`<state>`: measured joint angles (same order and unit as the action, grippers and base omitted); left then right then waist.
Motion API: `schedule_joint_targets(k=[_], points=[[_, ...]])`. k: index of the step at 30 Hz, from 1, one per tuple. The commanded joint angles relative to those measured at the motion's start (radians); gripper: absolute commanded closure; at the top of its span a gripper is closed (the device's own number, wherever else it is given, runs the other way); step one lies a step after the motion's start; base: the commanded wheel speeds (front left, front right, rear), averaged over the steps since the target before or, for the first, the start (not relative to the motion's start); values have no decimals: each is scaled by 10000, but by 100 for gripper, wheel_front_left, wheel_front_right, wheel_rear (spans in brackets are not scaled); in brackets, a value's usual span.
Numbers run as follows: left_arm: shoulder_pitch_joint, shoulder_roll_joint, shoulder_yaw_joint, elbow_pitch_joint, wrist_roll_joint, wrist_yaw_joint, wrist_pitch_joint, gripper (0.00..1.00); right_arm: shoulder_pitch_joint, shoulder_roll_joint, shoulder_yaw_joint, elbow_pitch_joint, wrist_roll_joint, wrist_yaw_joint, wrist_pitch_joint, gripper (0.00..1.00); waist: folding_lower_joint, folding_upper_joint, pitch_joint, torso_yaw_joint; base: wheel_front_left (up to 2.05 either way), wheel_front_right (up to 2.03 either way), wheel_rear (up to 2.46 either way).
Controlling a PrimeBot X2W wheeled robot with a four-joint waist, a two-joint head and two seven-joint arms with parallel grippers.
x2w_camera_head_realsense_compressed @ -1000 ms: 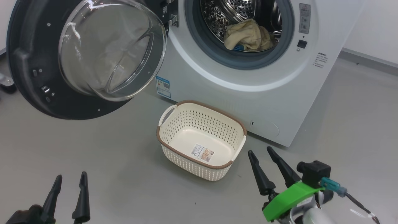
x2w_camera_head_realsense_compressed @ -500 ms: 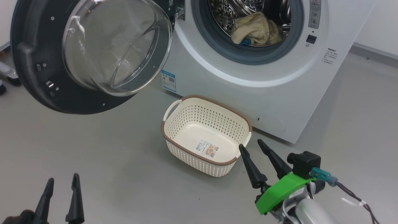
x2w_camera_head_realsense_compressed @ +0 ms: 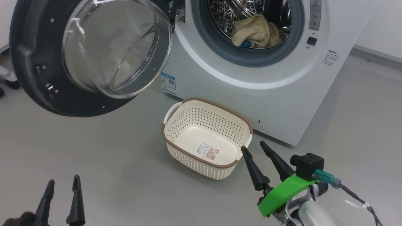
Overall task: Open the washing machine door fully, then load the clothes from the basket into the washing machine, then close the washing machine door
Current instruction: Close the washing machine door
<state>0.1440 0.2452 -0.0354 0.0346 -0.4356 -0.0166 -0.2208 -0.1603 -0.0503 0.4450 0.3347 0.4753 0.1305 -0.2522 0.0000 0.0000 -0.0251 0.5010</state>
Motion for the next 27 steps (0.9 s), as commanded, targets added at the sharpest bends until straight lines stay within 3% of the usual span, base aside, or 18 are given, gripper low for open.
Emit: schedule_joint_targets(k=[1,27], points=[[-427,230,357,-325,-66,29,-81,0,-352,1,69,-311,12,2,-95,0,0,0,2,-4,0,0,0],[-592,247,303,-28,-188,-18,-260,0,-451,1,190,-183,-241,2,-95,0,0,0,250,38,0,0,0]])
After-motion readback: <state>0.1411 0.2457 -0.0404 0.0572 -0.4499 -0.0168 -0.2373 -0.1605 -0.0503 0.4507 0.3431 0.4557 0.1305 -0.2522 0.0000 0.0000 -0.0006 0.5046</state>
